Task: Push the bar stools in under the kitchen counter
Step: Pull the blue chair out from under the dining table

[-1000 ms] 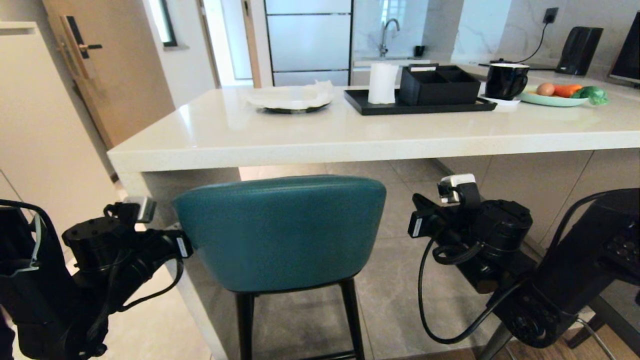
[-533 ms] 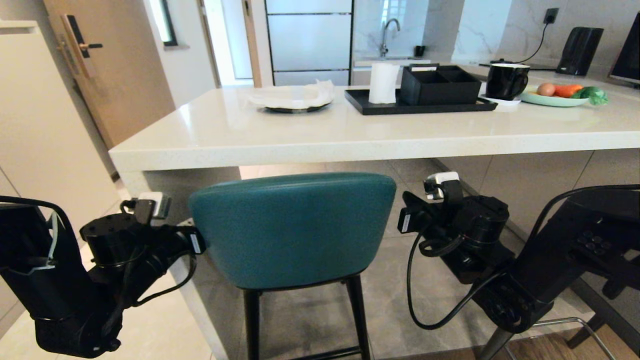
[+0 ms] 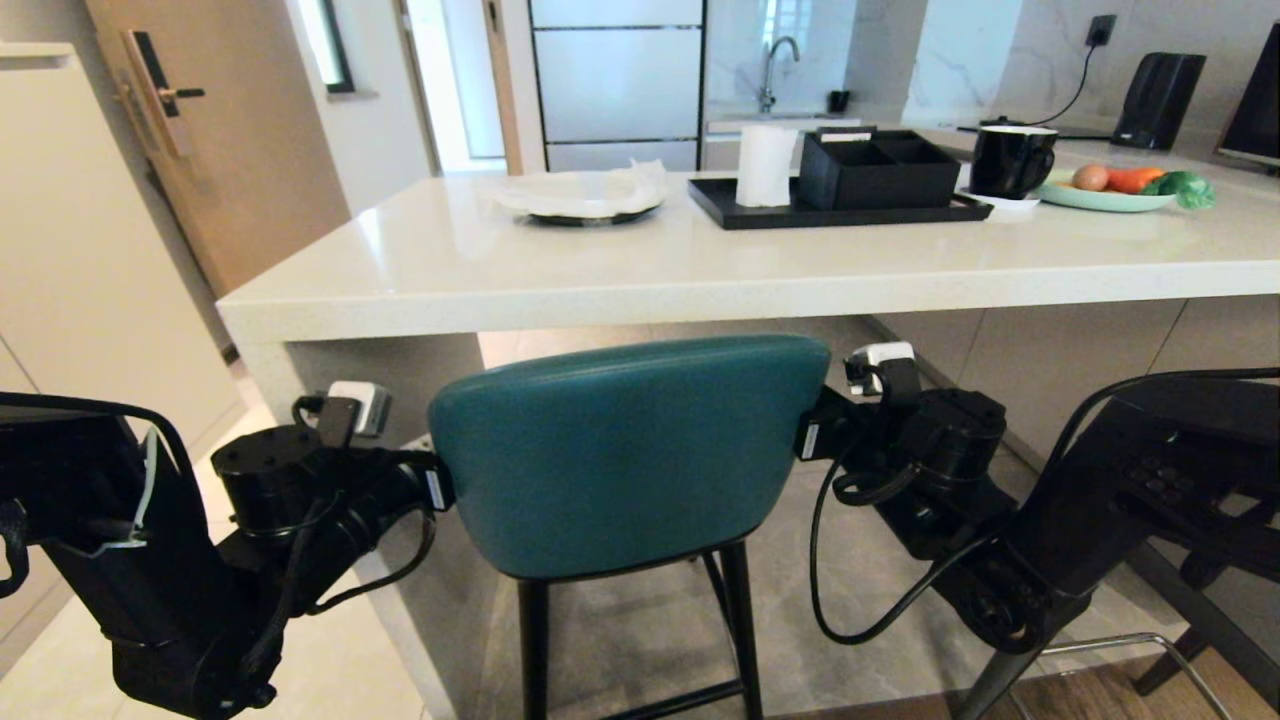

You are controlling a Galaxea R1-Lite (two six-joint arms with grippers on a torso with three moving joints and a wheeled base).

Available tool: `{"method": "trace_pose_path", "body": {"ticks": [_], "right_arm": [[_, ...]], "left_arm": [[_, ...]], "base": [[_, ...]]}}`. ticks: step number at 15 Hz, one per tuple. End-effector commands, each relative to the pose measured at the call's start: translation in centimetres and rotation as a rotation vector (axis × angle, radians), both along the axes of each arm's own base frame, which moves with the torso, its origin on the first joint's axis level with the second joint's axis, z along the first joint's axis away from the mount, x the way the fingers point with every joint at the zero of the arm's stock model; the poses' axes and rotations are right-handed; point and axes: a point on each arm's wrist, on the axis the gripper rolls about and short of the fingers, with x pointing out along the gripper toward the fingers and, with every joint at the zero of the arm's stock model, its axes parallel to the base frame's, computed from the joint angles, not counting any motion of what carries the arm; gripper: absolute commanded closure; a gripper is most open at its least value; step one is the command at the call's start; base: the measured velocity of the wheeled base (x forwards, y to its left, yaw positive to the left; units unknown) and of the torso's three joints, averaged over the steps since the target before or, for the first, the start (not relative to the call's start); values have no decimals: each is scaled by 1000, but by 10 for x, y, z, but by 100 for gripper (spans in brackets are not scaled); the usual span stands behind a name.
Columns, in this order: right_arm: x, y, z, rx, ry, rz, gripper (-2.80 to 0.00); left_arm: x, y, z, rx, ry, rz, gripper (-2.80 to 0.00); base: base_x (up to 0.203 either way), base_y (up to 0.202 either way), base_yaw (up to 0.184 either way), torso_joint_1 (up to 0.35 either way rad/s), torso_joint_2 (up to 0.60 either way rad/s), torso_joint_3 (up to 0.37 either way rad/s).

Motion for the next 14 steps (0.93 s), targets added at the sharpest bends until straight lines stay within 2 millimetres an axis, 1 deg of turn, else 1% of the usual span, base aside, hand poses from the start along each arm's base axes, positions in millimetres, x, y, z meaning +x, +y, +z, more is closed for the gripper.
{"method": "trace_pose_path", "body": {"ticks": [1, 2, 3, 5, 7, 8, 10, 11, 14], "right_arm": [[-4, 0, 2, 4, -6, 3, 0], [-9, 0, 1, 0, 4, 10, 0], [-16, 4, 2, -4, 11, 32, 0], [-38, 19, 3, -15, 29, 113, 0], [-64, 31, 6, -29, 48, 208, 0], [-68, 32, 6, -31, 50, 226, 0], [-63, 25, 8, -25, 45, 197, 0], [-59, 16, 10, -22, 38, 169, 0], [-47, -21, 22, -9, 9, 86, 0]], "left_arm": [[-1, 4, 1, -1, -6, 13, 0], [-1, 7, 1, -1, -4, 21, 0], [-3, 7, 0, -1, 3, 37, 0], [-3, 10, 0, 0, 6, 55, 0], [-1, 22, 1, -1, 2, 92, 0], [-1, 26, 3, -2, -3, 104, 0], [0, 33, 4, -3, -9, 127, 0], [0, 35, 5, -3, -10, 132, 0], [-1, 35, 5, -3, -9, 129, 0]], "base": [[0, 0, 0, 0, 0, 0], [0, 0, 0, 0, 0, 0], [0, 0, 0, 0, 0, 0], [0, 0, 0, 0, 0, 0], [0, 0, 0, 0, 0, 0], [0, 0, 0, 0, 0, 0], [0, 0, 0, 0, 0, 0], [0, 0, 0, 0, 0, 0], [0, 0, 0, 0, 0, 0]]}}
